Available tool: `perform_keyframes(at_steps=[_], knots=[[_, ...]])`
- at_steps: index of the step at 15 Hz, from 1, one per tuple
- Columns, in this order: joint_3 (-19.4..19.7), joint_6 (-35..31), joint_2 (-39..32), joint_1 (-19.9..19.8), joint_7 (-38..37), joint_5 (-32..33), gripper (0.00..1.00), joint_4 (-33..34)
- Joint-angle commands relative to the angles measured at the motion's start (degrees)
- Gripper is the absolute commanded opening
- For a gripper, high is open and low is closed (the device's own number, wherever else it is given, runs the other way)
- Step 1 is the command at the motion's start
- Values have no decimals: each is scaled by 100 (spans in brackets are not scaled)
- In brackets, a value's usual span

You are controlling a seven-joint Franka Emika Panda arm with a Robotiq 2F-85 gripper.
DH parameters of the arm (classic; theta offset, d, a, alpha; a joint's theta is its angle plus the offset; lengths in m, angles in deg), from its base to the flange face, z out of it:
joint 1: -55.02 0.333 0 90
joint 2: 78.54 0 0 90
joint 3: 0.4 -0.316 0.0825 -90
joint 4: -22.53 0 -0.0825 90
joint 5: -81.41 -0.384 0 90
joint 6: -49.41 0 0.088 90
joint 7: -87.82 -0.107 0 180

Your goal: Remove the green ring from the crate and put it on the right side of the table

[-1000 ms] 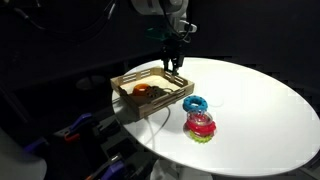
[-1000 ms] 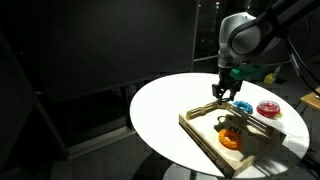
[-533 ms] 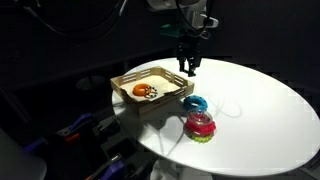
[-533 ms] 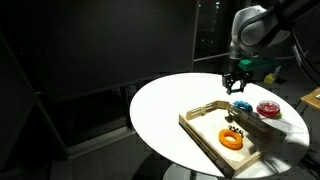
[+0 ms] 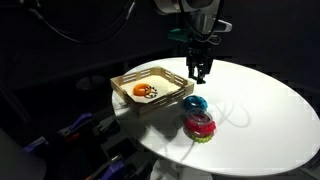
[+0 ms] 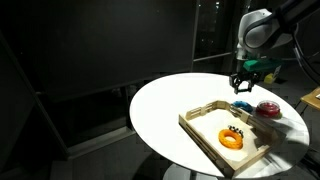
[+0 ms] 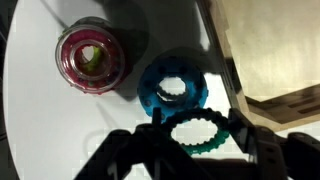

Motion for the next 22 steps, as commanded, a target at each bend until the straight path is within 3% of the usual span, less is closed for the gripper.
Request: perform_keyframes(at_steps=[1, 12, 13, 16, 18, 22], knots=[[46, 112, -119, -12, -266, 151, 42, 43], [80, 196, -429, 21, -373, 129, 42, 40], [74, 217, -421, 18, -364, 119, 64, 39], [67, 256, -398, 20, -353, 117, 92, 35], [60, 267, -381, 20, -342, 113, 99, 31], [12, 317, -276, -2, -237, 45, 100, 13]])
